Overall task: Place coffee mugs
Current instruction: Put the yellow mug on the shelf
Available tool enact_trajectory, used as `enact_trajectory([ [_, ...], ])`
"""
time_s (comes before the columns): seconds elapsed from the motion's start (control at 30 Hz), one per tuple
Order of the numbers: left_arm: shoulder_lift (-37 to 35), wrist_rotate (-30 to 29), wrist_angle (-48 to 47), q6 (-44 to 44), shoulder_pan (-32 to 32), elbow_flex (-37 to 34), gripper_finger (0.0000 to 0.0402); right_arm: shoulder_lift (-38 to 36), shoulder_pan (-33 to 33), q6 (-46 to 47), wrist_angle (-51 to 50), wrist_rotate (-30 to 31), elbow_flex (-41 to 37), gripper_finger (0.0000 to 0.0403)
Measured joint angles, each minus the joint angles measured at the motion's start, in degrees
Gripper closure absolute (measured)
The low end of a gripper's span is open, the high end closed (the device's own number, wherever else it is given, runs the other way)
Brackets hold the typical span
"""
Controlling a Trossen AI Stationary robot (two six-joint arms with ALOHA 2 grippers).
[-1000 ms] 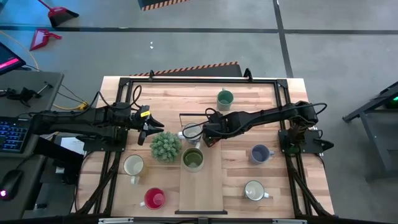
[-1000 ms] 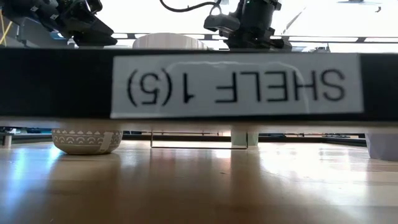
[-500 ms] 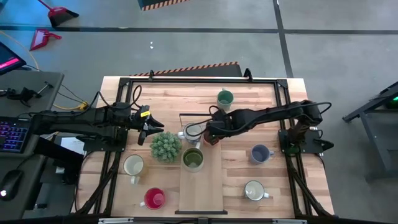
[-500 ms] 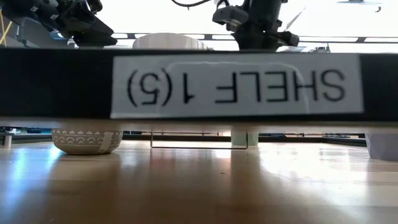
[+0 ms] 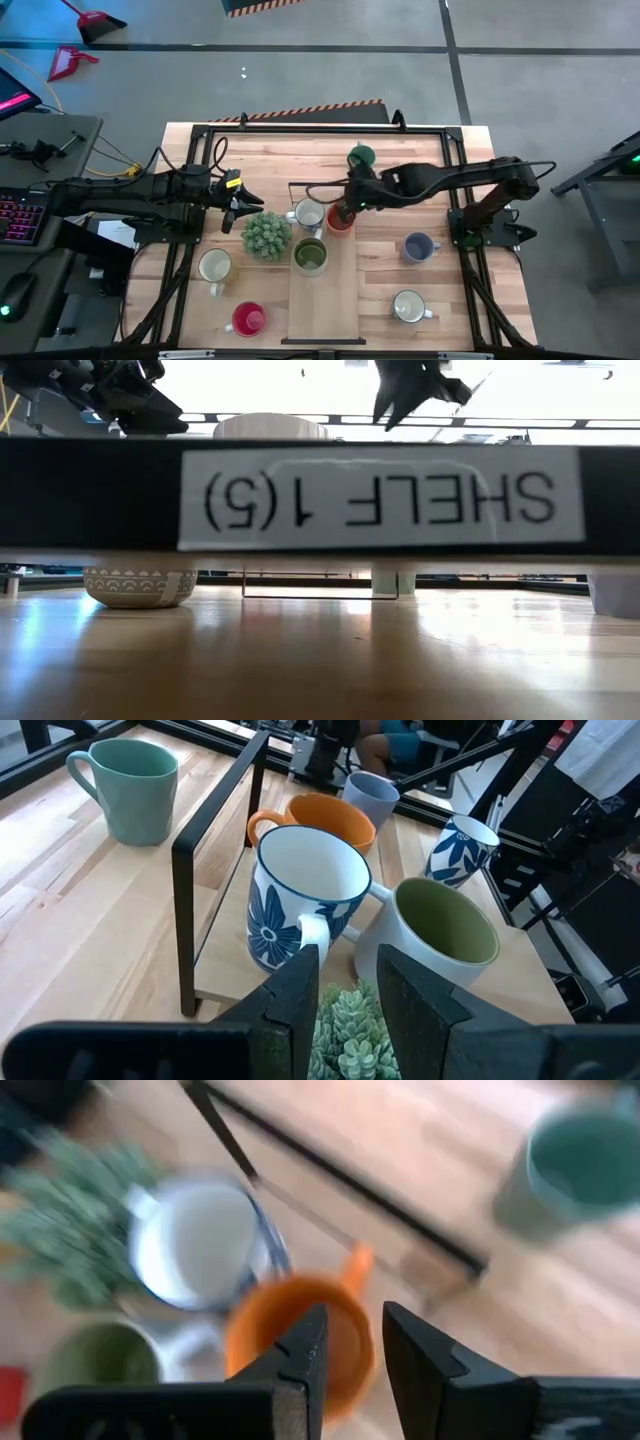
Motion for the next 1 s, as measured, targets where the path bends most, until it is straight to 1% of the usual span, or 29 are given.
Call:
enact_trajectory([
  [0.17,0.0,0.0,0.1,0.0,0.0,0.0,0.0308,-4.4,0.5,-11.9,5.6,6.4,0.0,0.0327],
  [0.23,0.0,0.0,0.1,0.0,0.0,0.0,0.0308,-6.2,0.5,-16.1,5.5,8.7,0.0,0.0327],
  [0.33,0.0,0.0,0.2,-0.5,0.0,0.0,0.0308,-9.6,0.5,-19.1,2.0,10.9,0.0,0.0329],
  [0.43,0.0,0.0,0.3,-0.5,0.0,0.0,0.0308,-14.0,0.6,-19.3,-4.7,13.4,0.0,0.0332],
  [0.5,0.0,0.0,0.2,-0.5,0.0,0.0,0.0308,-16.9,1.1,-19.3,-8.8,14.0,0.0,0.0334],
  [0.6,0.0,-0.5,0.2,-0.5,0.0,0.0,0.0308,-21.7,3.2,-19.7,-10.5,14.0,-2.6,0.0336],
  [0.7,0.0,-1.8,0.2,-0.5,0.0,0.0,0.0308,-27.4,6.5,-19.1,-8.6,13.8,-9.6,0.0336],
  [0.8,0.0,-2.5,0.5,-0.5,0.0,0.0,0.0308,-34.3,9.9,-17.8,-1.8,13.0,-19.6,0.0336],
  [0.9,0.0,-2.8,0.7,-0.5,0.0,0.0,0.0308,-41.5,12.7,-18.2,8.3,12.9,-30.7,0.0336],
  [1.0,0.0,-2.8,0.8,-0.5,0.0,0.0,0.0308,-48.1,14.5,-22.6,23.2,11.4,-41.5,0.0336],
])
